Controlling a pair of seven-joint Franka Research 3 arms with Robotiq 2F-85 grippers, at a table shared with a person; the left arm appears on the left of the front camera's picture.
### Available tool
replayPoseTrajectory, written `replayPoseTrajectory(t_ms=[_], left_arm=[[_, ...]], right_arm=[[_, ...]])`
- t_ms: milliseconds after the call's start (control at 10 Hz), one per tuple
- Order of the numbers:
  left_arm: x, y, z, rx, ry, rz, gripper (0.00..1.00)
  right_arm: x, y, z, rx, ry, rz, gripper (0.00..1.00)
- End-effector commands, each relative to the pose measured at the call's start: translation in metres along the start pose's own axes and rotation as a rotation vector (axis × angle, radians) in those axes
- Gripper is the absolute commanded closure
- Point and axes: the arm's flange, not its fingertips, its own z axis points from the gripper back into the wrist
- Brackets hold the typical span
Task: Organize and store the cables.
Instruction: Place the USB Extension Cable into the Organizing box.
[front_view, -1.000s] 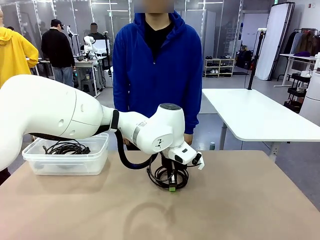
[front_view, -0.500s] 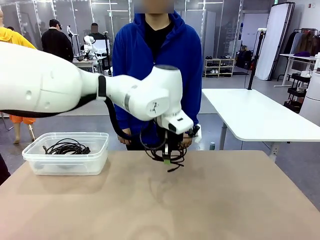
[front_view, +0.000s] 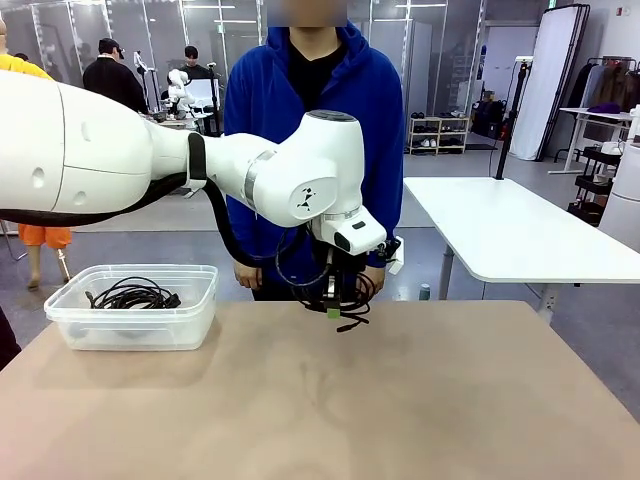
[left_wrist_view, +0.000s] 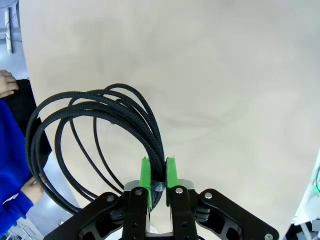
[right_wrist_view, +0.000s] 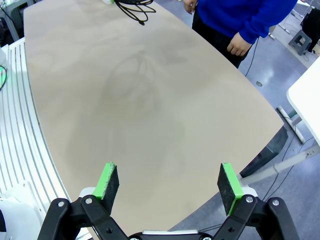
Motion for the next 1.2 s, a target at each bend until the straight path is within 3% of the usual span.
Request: replayPoseTrajectory(t_ms=[0, 200, 300, 600, 900, 1100], left_arm=[[0.000, 0.001, 0.001, 0.003, -0.003, 0.010, 1.00], [0.000, 0.001, 0.001, 0.003, -0.003, 0.010, 1.00], [0.000, 0.000, -0.002, -0.002, 0.001, 0.001, 0.86], [-0.084, 0.019, 0.047, 0.045, -0.045, -0.182, 0.86], [-0.175, 0.015, 0.063, 0.119, -0.074, -0.317, 0.86], [-0.226, 0.015, 0.067, 0.162, -0.071, -0.243, 0.86]], right_arm=[[-0.001, -0.002, 0.000, -0.003, -0.013, 0.011, 0.00], [-0.001, -0.002, 0.000, -0.003, -0.013, 0.011, 0.00], [-0.001, -0.002, 0.000, -0.003, -0.013, 0.011, 0.00], [-0.001, -0.002, 0.000, -0.003, -0.013, 0.011, 0.00], [-0.001, -0.002, 0.000, -0.003, -0.013, 0.011, 0.00], [-0.001, -0.002, 0.000, -0.003, -0.013, 0.011, 0.00]])
